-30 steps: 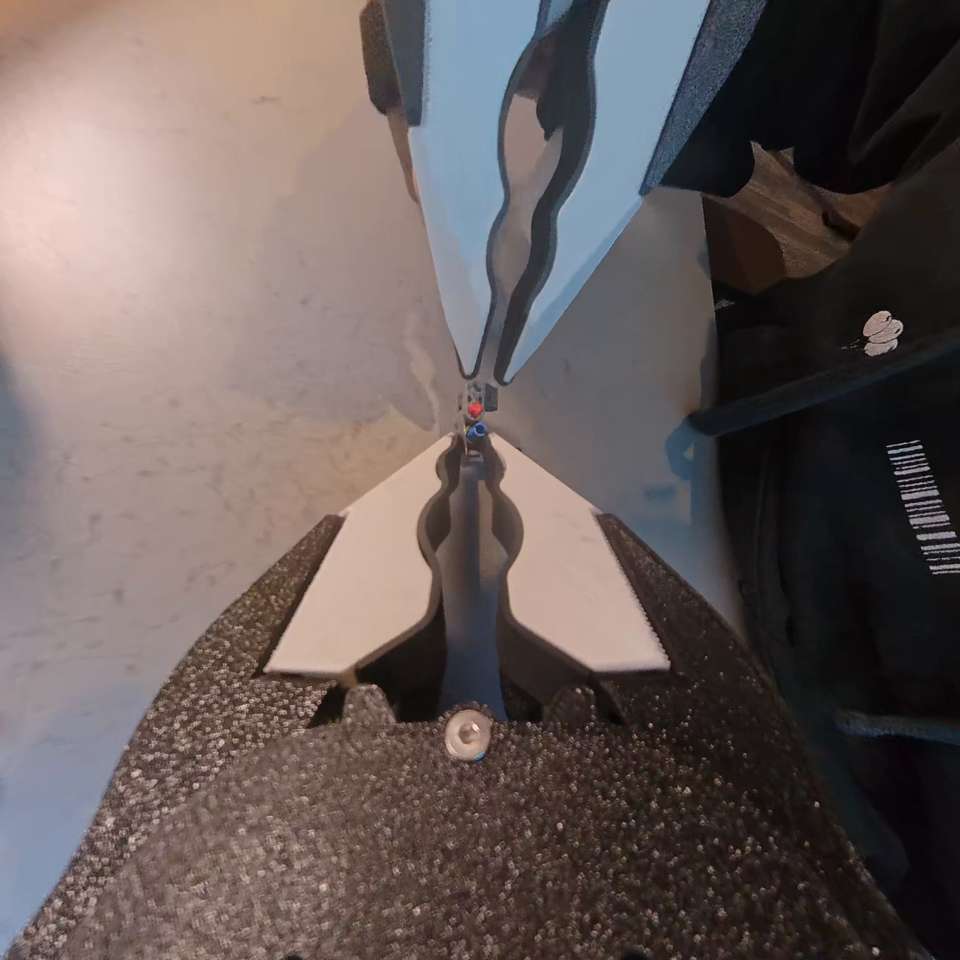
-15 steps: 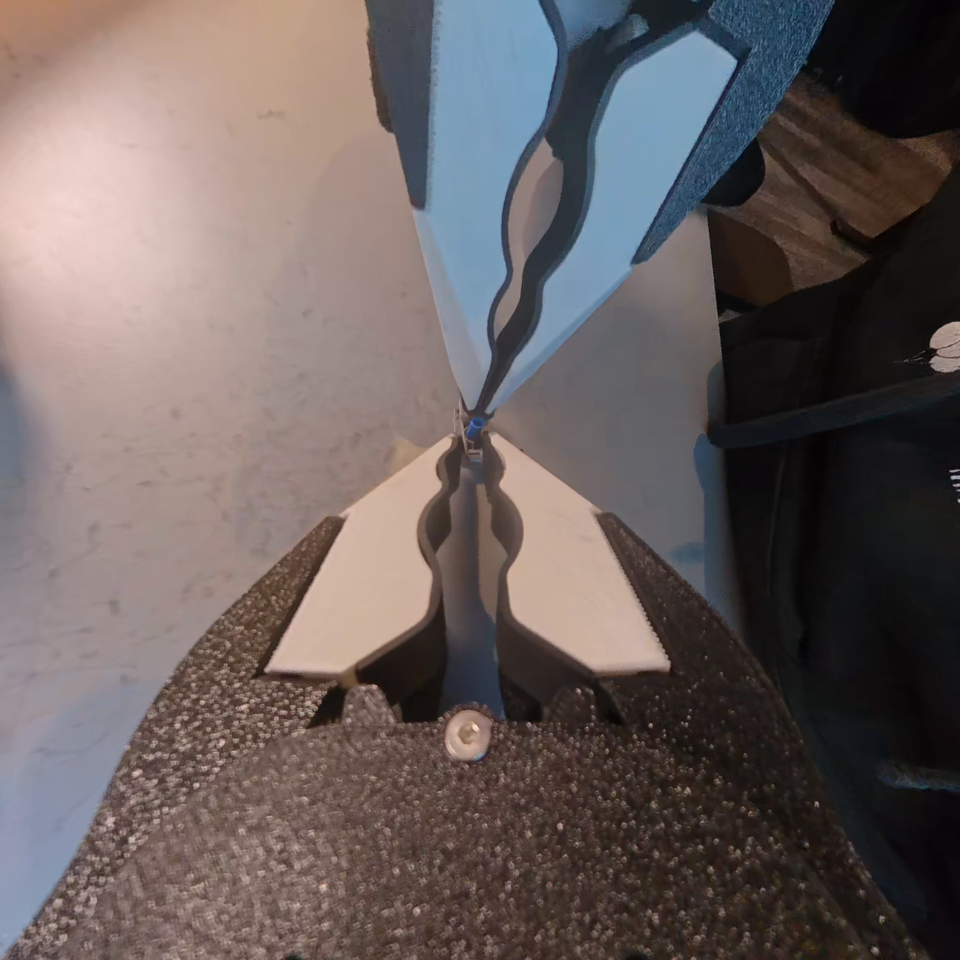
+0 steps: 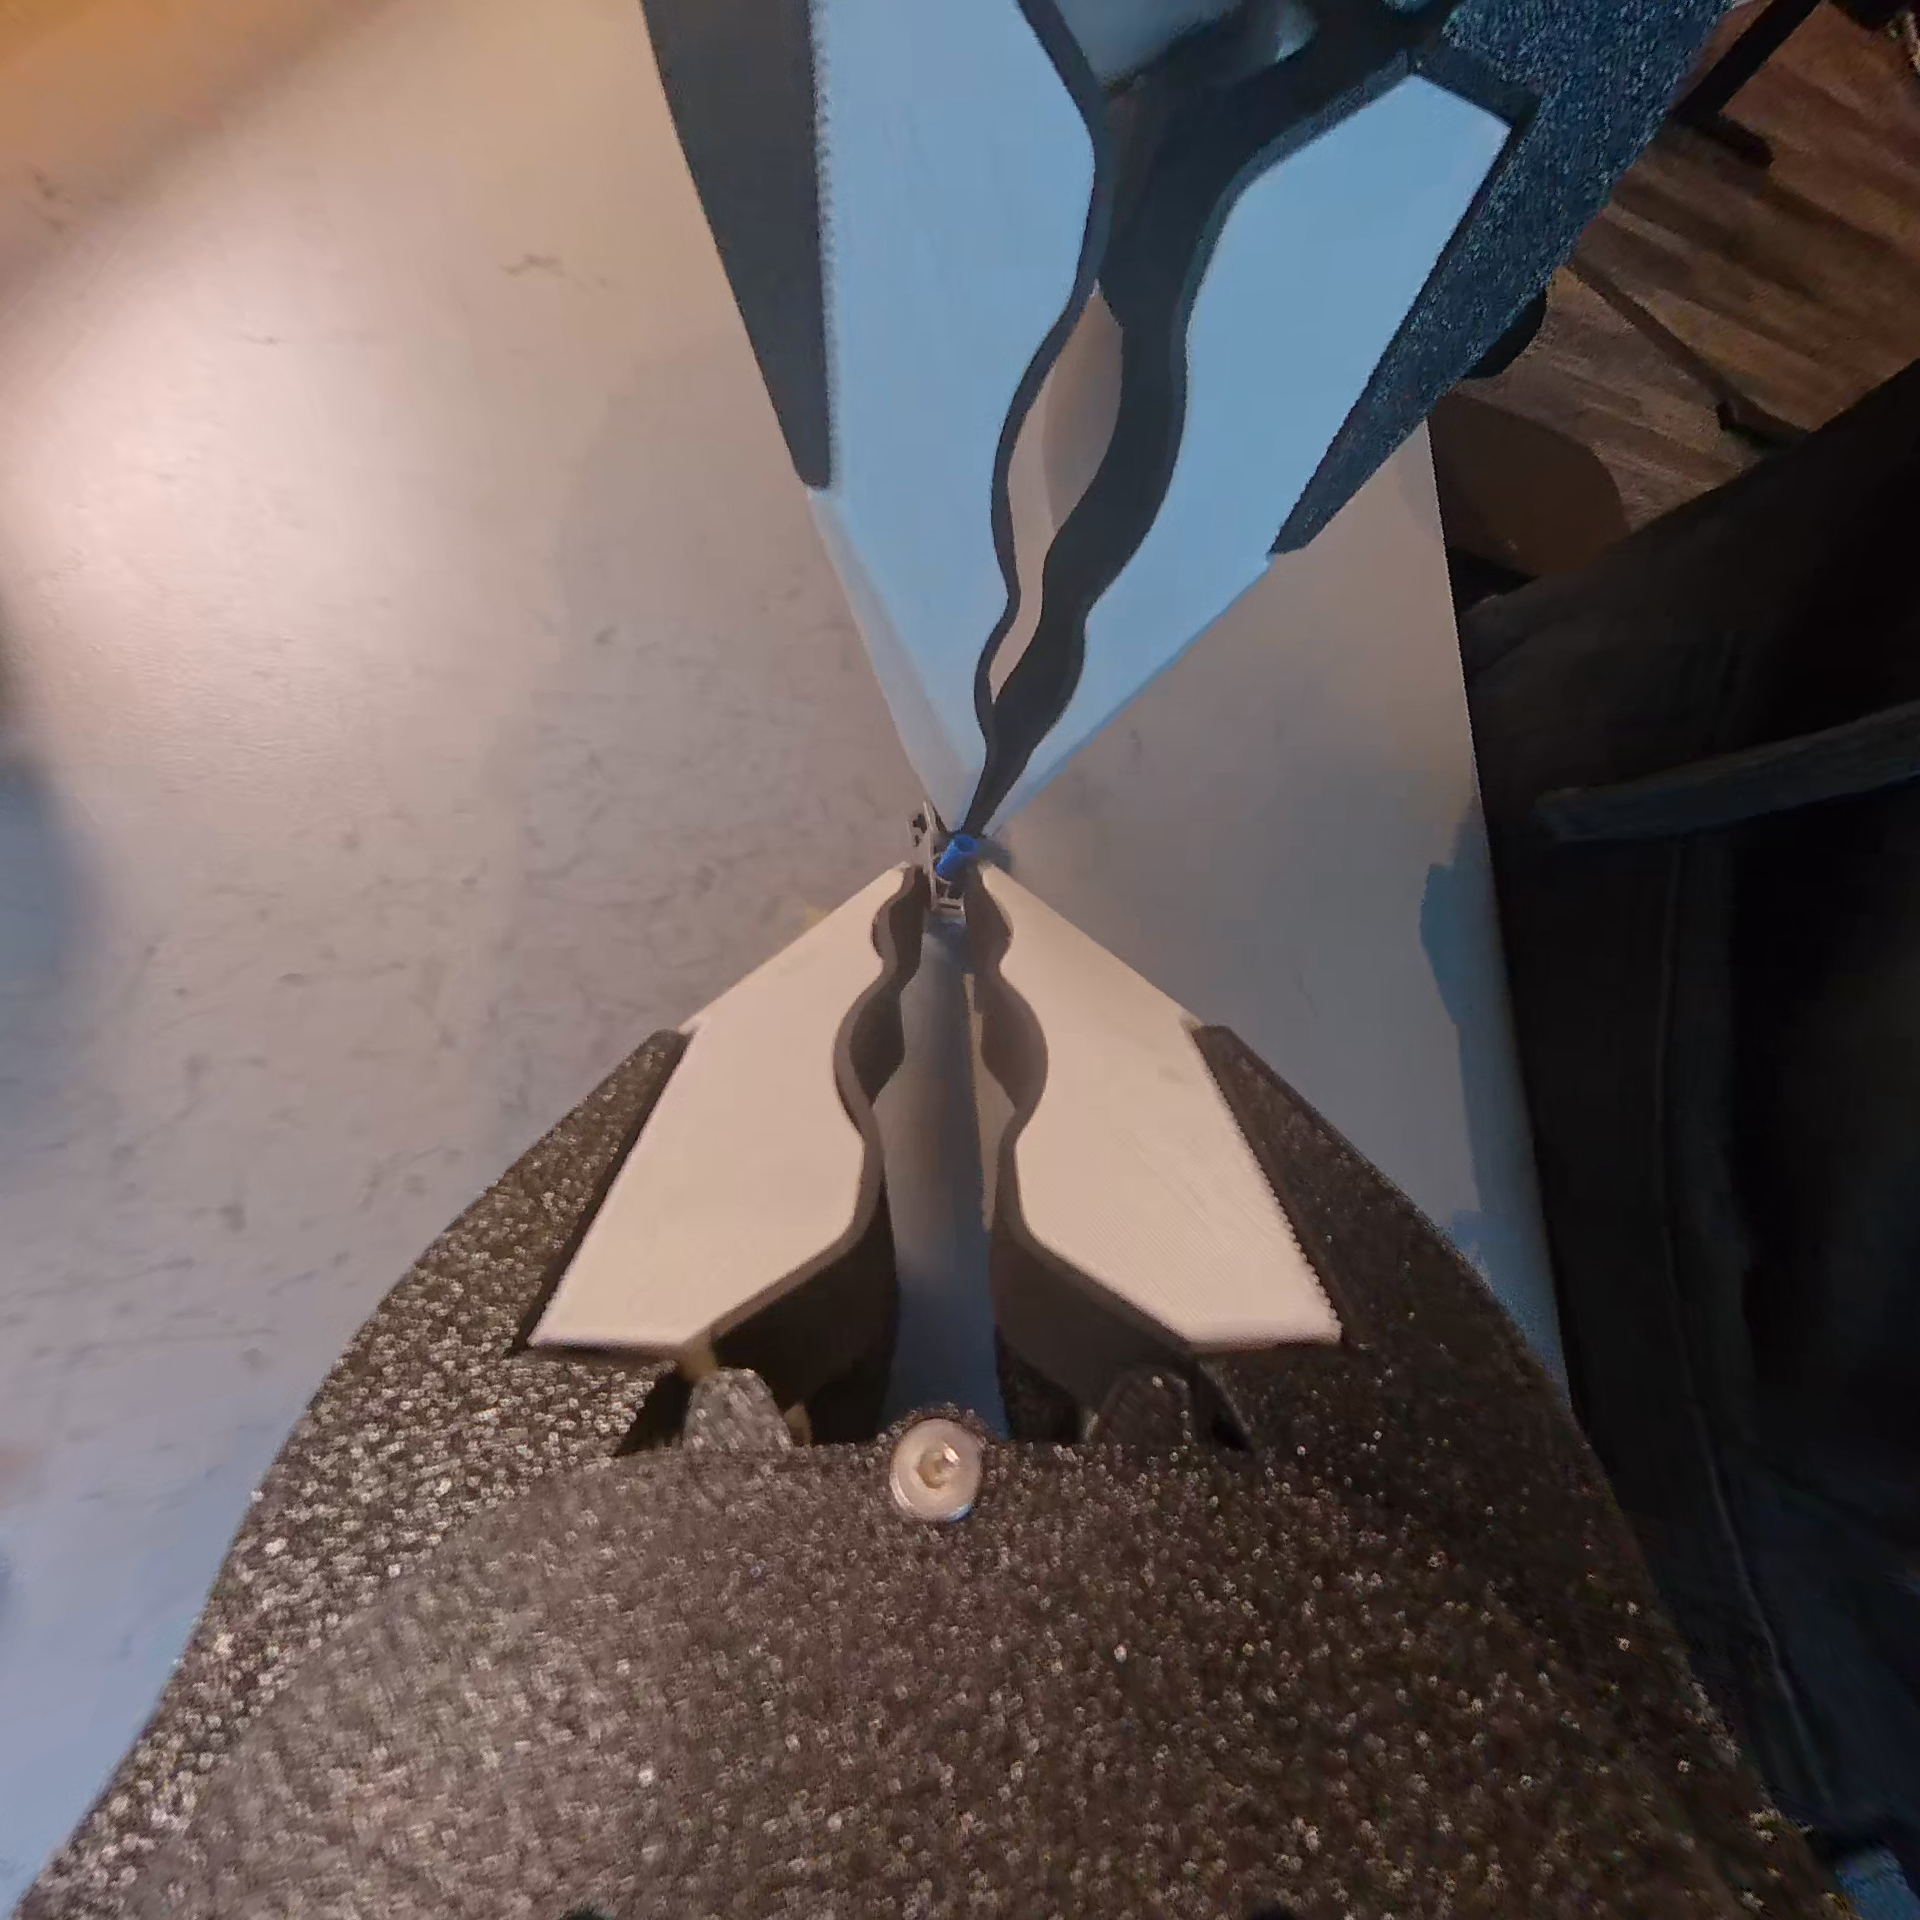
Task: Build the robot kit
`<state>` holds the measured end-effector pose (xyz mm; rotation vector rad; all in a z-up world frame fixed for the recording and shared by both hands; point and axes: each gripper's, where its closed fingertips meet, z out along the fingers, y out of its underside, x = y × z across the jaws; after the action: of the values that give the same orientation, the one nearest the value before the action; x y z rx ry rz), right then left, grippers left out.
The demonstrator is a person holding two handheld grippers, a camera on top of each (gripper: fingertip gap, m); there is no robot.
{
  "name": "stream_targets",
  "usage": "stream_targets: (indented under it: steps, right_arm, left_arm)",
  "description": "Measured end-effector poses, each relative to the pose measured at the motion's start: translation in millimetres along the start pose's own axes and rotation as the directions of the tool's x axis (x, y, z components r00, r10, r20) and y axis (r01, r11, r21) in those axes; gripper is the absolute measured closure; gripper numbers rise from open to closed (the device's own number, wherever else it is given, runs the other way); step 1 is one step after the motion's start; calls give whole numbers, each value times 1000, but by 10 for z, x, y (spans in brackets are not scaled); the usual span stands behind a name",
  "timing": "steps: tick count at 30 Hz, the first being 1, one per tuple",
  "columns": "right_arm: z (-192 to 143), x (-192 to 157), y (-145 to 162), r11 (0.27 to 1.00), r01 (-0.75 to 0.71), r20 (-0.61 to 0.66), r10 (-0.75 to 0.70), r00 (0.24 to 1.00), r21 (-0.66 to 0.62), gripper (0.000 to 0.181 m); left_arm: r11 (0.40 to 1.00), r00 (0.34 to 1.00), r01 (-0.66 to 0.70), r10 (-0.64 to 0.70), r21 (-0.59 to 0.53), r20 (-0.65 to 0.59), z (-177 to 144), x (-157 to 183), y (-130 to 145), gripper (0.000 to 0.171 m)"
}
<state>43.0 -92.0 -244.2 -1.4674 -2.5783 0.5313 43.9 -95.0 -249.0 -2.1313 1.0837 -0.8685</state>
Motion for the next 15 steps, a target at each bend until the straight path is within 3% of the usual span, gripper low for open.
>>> stream_targets:
  steps: [15]
  right_arm:
    - [18, 15, 1, 996, 48, -71, -53, 996, -70, 181]
  left_arm:
    - [999, 999, -35, 35, 10, 17, 1, -1, 7, 164]
